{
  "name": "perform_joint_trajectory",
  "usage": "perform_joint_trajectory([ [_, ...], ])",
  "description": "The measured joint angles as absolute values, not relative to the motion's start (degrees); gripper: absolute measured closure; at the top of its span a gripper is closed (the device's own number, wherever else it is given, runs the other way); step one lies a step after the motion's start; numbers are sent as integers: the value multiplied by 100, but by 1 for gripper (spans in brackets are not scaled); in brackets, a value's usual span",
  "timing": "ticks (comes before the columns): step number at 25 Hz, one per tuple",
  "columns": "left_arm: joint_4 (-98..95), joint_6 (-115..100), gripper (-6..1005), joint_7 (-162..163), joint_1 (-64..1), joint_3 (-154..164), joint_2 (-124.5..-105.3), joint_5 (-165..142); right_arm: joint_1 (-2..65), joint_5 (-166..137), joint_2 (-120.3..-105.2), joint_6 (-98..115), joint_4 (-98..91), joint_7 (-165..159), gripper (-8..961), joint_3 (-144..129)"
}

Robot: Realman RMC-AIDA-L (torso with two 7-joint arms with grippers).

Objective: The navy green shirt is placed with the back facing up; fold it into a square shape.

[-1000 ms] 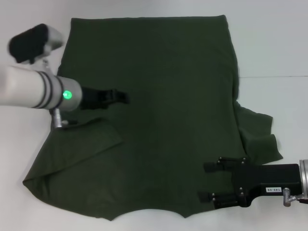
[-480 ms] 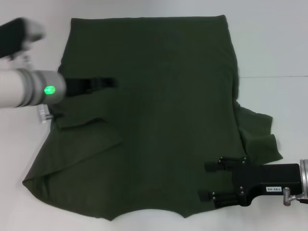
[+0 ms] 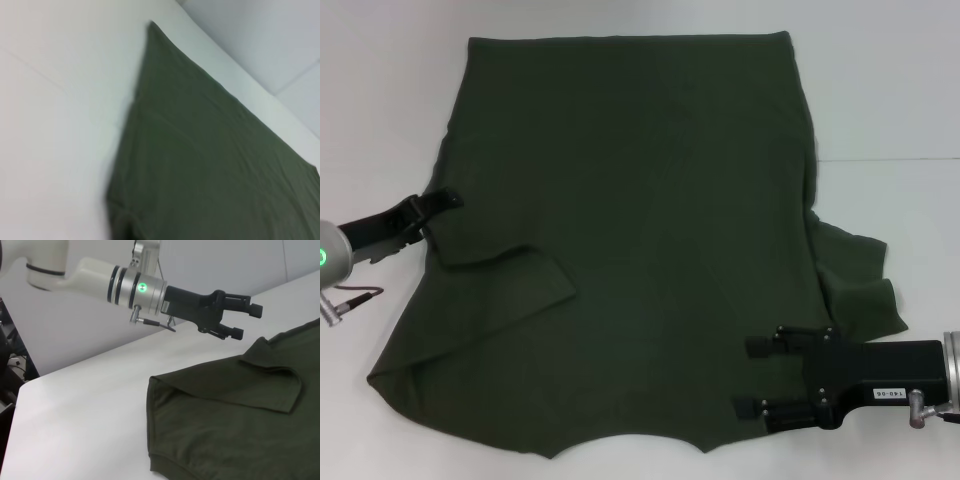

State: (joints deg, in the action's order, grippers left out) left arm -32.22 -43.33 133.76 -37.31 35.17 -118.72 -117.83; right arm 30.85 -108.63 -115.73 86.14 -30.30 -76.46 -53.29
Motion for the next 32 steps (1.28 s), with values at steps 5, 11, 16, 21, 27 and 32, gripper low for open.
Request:
perform_joint_trajectory([
  [5, -2838, -4003, 74, 12875, -3764, 3458, -11869, -11393, 3085, -10872, -11573, 8610, -3032, -7658, 54, -5333],
  [11, -2594, -3697, 74, 12637, -3911, 3504, -11885, -11365, 3085, -10925, -11579, 8607, -3032, -7697, 59, -5309],
  [16, -2503, -3605, 75, 12555, -3952, 3517, -11904, -11361, 3081, -10925, -11571, 8608, -3032, -7699, 64, -5302],
  [21, -2481, -3603, 75, 12523, -3989, 3516, -11950, -11358, 3078, -10925, -11571, 8603, -3032, -7699, 68, -5313],
  [27, -2328, -3523, 75, 12439, -4083, 3515, -11965, -11355, 3076, -10924, -11569, 8611, -3046, -7699, 74, -5323],
  [32, -2281, -3512, 76, 12436, -4114, 3515, -11964, -11355, 3076, -10924, -11548, 8613, -3045, -7699, 78, -5323],
])
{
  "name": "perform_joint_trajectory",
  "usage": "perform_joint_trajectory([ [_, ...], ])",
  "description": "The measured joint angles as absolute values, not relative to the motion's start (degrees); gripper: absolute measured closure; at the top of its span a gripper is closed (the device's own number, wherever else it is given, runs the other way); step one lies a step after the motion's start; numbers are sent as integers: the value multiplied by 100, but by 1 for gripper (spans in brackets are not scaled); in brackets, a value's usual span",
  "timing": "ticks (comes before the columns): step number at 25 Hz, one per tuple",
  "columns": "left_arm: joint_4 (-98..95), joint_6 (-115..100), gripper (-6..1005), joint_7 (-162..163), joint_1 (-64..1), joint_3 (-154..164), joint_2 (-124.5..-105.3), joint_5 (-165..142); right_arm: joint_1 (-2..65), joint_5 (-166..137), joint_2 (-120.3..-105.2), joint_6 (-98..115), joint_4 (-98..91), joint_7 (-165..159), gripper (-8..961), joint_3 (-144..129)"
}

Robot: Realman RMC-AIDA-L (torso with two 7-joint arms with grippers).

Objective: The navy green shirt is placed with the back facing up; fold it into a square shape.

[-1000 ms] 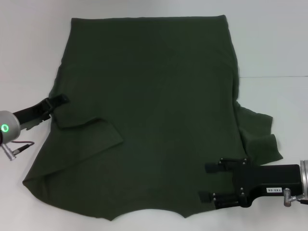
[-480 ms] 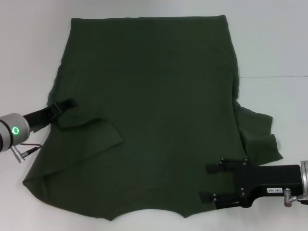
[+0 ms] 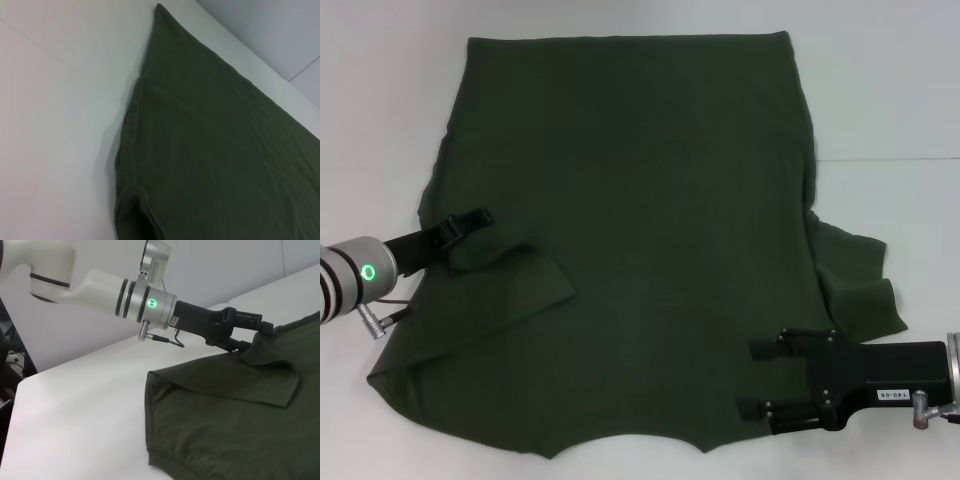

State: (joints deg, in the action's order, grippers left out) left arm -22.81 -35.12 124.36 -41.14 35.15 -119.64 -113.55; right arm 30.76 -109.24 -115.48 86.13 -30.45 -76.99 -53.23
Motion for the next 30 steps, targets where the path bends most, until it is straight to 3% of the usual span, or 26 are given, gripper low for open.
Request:
perform_joint_trajectory([
  [30, -2156, -3671, 77, 12473, -4212, 3483, -11986, -11245, 3055, -10924, -11538, 8610, -3032, -7707, 105, -5307],
])
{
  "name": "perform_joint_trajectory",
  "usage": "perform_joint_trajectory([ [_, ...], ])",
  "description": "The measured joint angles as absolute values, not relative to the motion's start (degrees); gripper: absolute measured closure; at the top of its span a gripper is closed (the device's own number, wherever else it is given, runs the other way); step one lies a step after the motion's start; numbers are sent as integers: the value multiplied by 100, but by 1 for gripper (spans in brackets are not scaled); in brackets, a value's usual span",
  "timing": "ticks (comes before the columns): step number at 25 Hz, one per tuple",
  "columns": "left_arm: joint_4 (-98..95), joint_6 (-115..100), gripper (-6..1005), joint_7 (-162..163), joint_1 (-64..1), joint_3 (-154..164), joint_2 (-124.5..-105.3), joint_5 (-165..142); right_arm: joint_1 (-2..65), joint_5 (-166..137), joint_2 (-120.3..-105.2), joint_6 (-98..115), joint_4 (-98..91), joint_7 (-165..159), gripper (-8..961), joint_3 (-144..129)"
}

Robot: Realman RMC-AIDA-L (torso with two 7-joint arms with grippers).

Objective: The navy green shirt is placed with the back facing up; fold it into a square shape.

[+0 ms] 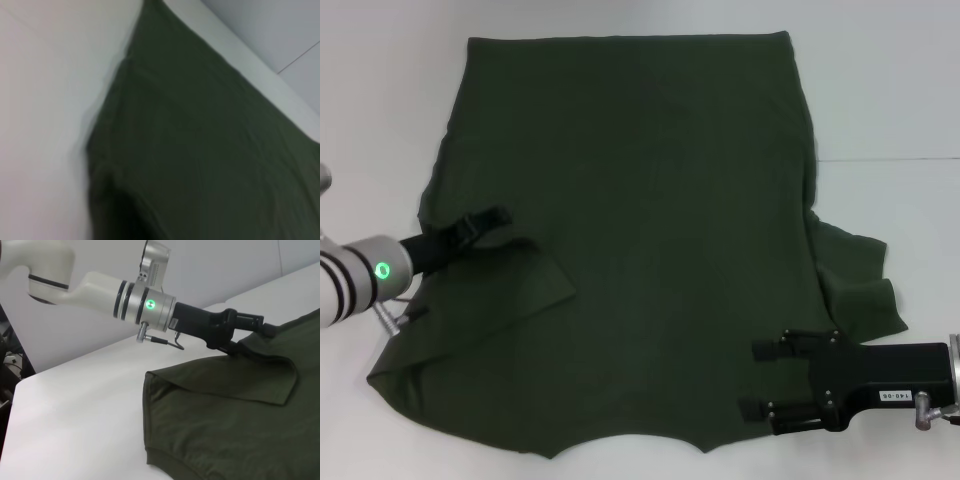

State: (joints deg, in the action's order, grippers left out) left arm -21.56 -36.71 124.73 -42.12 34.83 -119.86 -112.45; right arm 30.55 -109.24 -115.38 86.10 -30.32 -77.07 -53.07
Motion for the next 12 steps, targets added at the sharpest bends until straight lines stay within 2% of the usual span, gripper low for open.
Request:
perform_joint_trajectory([
  [4, -2302, -3521, 78, 12206, -4355, 3480, -12106, -10763, 3039, -10924, -11538, 8645, -3032, -7708, 109, -5302],
  [12, -2318, -3862, 78, 10490, -5046, 3491, -12382, -8812, 3004, -10924, -11556, 8648, -3032, -7714, 116, -5277],
])
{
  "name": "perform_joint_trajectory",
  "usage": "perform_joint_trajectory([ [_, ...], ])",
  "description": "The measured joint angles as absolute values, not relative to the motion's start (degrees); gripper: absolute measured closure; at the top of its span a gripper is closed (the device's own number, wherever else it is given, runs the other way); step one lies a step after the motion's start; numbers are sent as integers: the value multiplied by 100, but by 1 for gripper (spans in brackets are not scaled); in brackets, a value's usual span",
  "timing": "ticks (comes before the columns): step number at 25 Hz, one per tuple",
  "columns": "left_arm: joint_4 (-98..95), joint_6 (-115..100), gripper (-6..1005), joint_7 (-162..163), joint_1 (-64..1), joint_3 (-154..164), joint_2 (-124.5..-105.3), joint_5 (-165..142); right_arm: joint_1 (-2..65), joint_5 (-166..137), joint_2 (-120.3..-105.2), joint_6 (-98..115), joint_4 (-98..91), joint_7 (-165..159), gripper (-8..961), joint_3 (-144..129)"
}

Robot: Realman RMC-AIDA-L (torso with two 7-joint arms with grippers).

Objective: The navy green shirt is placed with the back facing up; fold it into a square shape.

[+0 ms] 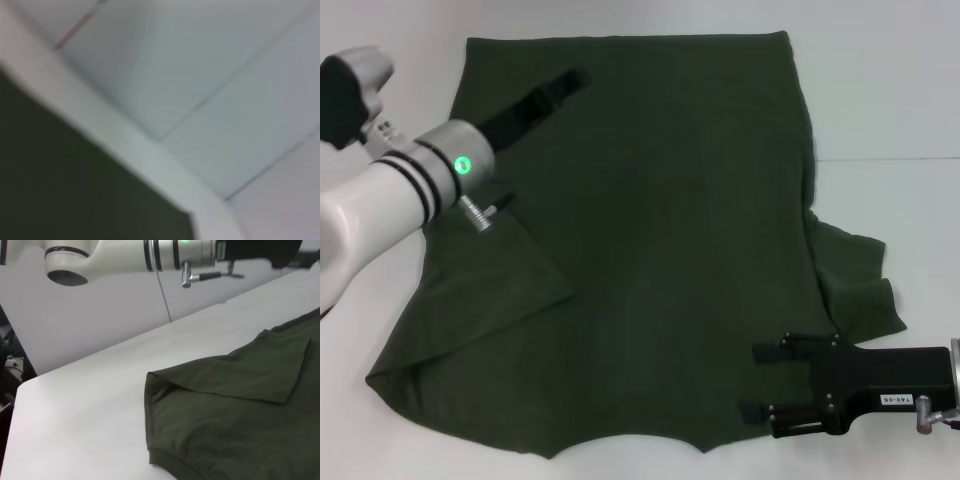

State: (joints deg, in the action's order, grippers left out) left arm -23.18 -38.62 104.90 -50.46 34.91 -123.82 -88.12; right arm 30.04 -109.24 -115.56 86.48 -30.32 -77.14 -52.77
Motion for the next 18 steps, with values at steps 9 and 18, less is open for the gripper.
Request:
perform_joint_trajectory([
  [9, -2379, -6263, 79, 9343, -4366, 3493, -12324, -7884, 2998, -10920, -11577, 8630, -3020, -7730, 124, -4854],
  [18, -2942, -8750, 79, 8213, -3482, 3812, -12028, -9217, 3122, -10880, -11529, 8673, -3043, -8734, 132, -3946],
])
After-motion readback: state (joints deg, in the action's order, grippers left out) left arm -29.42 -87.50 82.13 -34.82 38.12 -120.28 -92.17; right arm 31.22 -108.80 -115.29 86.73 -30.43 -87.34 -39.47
